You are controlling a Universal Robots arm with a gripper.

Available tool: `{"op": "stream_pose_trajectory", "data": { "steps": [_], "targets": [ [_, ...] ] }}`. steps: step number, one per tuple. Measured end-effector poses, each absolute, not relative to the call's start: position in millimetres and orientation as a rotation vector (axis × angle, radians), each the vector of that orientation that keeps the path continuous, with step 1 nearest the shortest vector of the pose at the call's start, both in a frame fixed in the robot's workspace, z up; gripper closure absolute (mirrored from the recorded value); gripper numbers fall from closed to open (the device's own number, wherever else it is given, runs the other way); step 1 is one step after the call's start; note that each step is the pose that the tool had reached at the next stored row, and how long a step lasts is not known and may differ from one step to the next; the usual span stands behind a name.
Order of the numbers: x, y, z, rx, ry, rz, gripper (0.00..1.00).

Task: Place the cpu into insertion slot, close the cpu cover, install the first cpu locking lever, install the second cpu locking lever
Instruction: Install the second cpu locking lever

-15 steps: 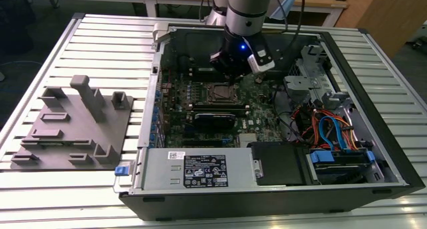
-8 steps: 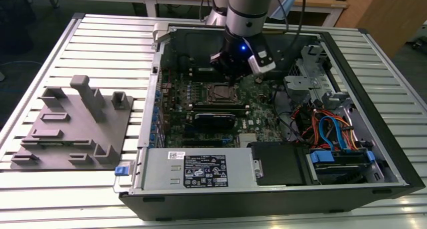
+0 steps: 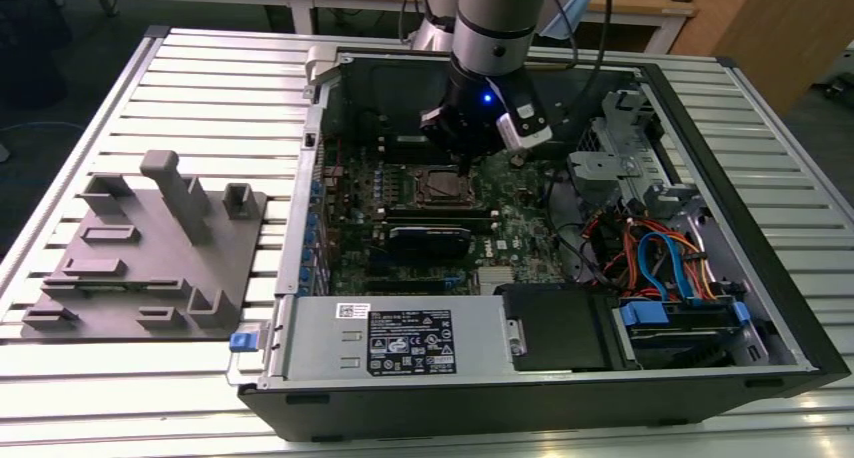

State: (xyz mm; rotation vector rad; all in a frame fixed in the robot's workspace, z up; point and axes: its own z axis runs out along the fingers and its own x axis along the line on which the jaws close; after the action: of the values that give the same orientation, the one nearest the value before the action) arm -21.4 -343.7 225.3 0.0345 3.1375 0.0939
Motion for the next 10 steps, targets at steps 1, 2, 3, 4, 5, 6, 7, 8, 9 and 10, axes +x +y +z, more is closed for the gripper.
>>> {"op": "stream_pose_trajectory", "data": {
  "steps": [1, 2, 3, 4, 5, 6, 7, 8, 9, 10],
  "targets": [
    [-21.4, -343.7, 225.3, 0.035, 3.138, 0.094, 0.89],
    [-21.4, -343.7, 225.3, 0.034, 3.138, 0.094, 0.89],
    [-21.4, -343.7, 225.3, 0.035, 3.138, 0.094, 0.89],
    [-21.4, -343.7, 225.3, 0.035, 3.138, 0.094, 0.89],
    [-21.4, -343.7, 225.3, 0.034, 3.138, 0.094, 0.89],
    [-21.4, -343.7, 225.3, 0.034, 3.138, 0.094, 0.89],
    [-21.4, -343.9, 225.3, 0.035, 3.137, 0.094, 0.89],
    [-21.4, -344.3, 225.3, 0.034, 3.138, 0.094, 0.89],
    [-21.4, -345.0, 225.3, 0.034, 3.138, 0.094, 0.89],
    [-21.4, -346.2, 225.3, 0.034, 3.138, 0.094, 0.89]
  ]
}}
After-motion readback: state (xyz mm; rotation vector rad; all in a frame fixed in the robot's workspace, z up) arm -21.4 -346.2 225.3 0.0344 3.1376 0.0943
